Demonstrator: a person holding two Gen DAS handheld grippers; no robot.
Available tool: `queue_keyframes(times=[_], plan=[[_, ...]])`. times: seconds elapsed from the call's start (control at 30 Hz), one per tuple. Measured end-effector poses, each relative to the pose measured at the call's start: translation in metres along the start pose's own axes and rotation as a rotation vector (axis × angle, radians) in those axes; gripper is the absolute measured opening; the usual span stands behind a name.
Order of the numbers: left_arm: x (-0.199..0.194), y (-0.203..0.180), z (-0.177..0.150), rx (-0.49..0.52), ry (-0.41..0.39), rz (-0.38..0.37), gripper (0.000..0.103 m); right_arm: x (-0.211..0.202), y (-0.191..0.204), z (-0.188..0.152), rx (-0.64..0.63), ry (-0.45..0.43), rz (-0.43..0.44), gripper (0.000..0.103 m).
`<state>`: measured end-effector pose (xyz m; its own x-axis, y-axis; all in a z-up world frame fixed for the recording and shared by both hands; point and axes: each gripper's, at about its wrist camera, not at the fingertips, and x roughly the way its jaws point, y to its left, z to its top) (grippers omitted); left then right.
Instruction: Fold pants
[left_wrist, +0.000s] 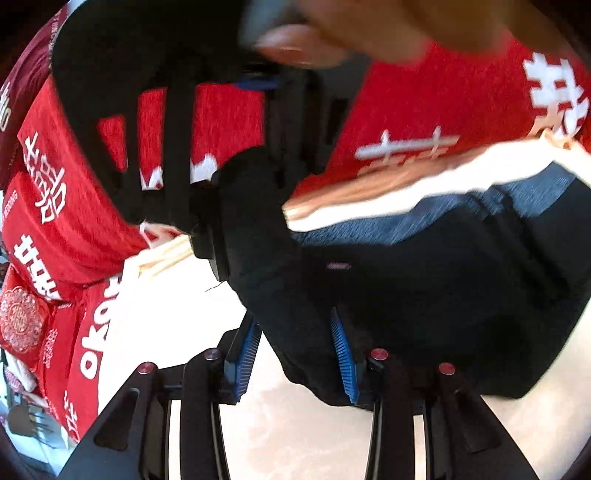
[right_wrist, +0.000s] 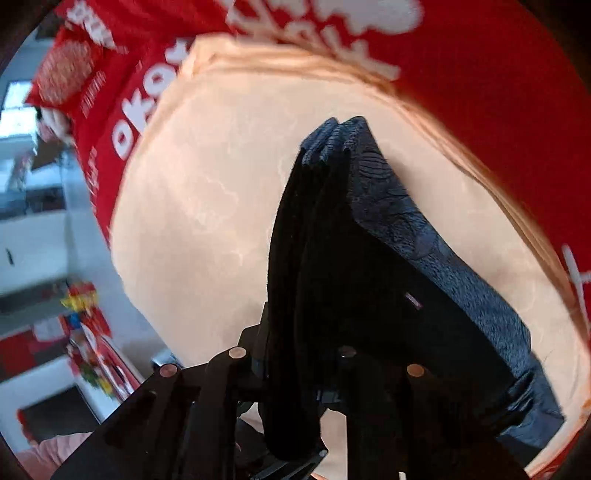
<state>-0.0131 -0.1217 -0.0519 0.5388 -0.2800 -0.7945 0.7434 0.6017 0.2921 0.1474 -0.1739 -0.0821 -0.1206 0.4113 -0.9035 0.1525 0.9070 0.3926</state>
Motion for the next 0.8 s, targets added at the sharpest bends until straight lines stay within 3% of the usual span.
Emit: queue_keyframes(times=[0.1,0.27,0.47,0.6,0.8], plan=[[-0.021,-0.010,0.015,0.022,-0.045,-0.018,0.039,-0.030,-0.015,-0.021,0.021,-0.082,0.063,0.017],[-0.058,-0.034,0.042,0.029,-0.106,-0.109,0.039,-0.083,-0.047,-0.065,0.038,-0.204,0.154,0.018],[-0.091,-0.078,0.074,-0.001,-0.122,-0.262,0.039,-0.140,-0.106,-0.137,0.122,-0.349,0.258,0.018],[-0.106,-0.124,0.093,0.020,-0.113,-0.338,0.039,-0.169,-0.156,-0.197,0.207,-0.446,0.314,0.018],[-0.104,-0.209,0.098,0.150,-0.092,-0.382,0.039,-0.175,-0.225,-0.272,0.311,-0.552,0.364,0.018]])
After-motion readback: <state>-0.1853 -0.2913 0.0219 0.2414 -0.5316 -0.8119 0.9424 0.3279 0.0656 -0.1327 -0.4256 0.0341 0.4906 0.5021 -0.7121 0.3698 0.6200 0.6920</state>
